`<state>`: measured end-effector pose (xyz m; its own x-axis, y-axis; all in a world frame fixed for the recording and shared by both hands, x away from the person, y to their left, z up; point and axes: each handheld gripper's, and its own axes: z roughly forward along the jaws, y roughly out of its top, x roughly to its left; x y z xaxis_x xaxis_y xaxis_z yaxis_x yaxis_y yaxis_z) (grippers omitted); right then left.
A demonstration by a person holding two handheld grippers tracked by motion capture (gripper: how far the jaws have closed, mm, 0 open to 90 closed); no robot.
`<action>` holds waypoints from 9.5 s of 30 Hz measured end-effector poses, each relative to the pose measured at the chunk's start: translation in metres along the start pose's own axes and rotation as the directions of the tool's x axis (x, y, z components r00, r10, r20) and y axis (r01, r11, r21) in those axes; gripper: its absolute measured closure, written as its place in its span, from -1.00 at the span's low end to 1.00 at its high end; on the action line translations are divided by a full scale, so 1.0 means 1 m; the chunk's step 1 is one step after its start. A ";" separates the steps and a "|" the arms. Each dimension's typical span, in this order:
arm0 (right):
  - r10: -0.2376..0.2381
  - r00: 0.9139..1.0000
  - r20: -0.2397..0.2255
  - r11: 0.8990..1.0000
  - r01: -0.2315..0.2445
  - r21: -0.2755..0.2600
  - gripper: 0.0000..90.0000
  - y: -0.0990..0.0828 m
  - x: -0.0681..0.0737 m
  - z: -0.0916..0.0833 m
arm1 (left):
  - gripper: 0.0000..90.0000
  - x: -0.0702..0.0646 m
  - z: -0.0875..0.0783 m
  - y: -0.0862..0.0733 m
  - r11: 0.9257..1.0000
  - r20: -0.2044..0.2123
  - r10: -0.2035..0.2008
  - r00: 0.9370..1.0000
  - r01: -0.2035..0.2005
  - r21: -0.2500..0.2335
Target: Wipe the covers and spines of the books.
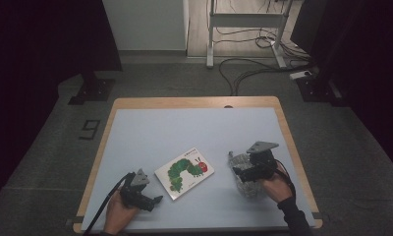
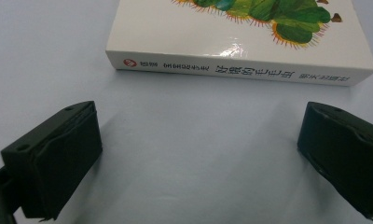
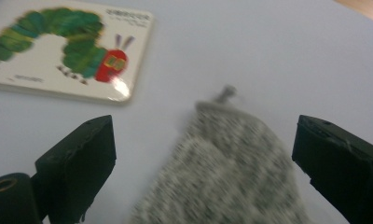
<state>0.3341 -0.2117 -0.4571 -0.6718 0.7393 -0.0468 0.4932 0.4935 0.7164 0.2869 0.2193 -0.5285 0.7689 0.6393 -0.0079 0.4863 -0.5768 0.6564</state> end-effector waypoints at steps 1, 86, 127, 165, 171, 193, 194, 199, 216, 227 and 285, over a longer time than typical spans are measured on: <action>0.012 1.000 0.015 1.000 -0.012 0.007 -0.86 -0.003 -0.002 -0.001 | -1.00 0.000 0.000 0.000 1.000 0.000 -0.002 1.000 0.002 -0.001; -0.019 0.990 -0.139 1.000 0.015 -0.028 0.28 0.036 0.013 0.010 | -1.00 0.007 -0.017 -0.014 1.000 -0.056 -0.012 0.998 0.013 0.015; -0.066 0.977 -0.202 0.996 0.077 0.044 0.28 0.038 0.053 0.102 | -1.00 0.017 -0.021 -0.024 0.999 -0.044 -0.053 0.998 0.053 -0.001; -0.177 0.909 -0.377 0.982 0.190 -0.004 0.27 0.049 0.133 0.109 | -1.00 0.017 -0.021 -0.024 0.999 -0.044 -0.054 0.998 0.054 -0.002; -0.195 0.898 -0.395 0.978 0.207 -0.012 0.27 0.051 0.143 0.110 | -1.00 0.017 -0.021 -0.024 0.999 -0.044 -0.054 0.998 0.054 -0.001; -0.217 0.886 -0.409 0.973 0.231 -0.016 0.28 0.063 0.152 0.121 | -1.00 0.017 -0.021 -0.024 0.999 -0.045 -0.053 0.998 0.053 0.000; -0.216 0.888 -0.405 0.973 0.229 -0.016 0.28 0.065 0.152 0.123 | -1.00 0.017 -0.021 -0.024 0.999 -0.045 -0.053 0.998 0.053 -0.001; -0.212 0.893 -0.397 0.974 0.225 -0.015 0.28 0.071 0.154 0.129 | -1.00 0.017 -0.021 -0.024 0.999 -0.045 -0.054 0.998 0.054 -0.001; -0.217 0.893 -0.393 0.973 0.231 -0.014 0.28 0.084 0.150 0.143 | -1.00 0.017 -0.021 -0.024 0.999 -0.046 -0.054 0.998 0.054 -0.001; -0.196 0.906 -0.375 0.978 0.208 -0.009 0.29 0.081 0.137 0.142 | -1.00 0.017 -0.021 -0.024 0.999 -0.046 -0.052 0.998 0.052 -0.001; -0.061 0.982 -0.176 0.997 0.070 0.044 0.29 0.059 0.052 0.128 | -1.00 0.017 -0.021 -0.024 0.999 -0.045 -0.054 0.998 0.054 -0.002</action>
<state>0.3997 -0.0854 -0.5065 -0.7877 0.6152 0.0328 0.4685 0.5636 0.6803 0.2794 0.2544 -0.5282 0.7219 0.6919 -0.0096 0.5264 -0.5402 0.6565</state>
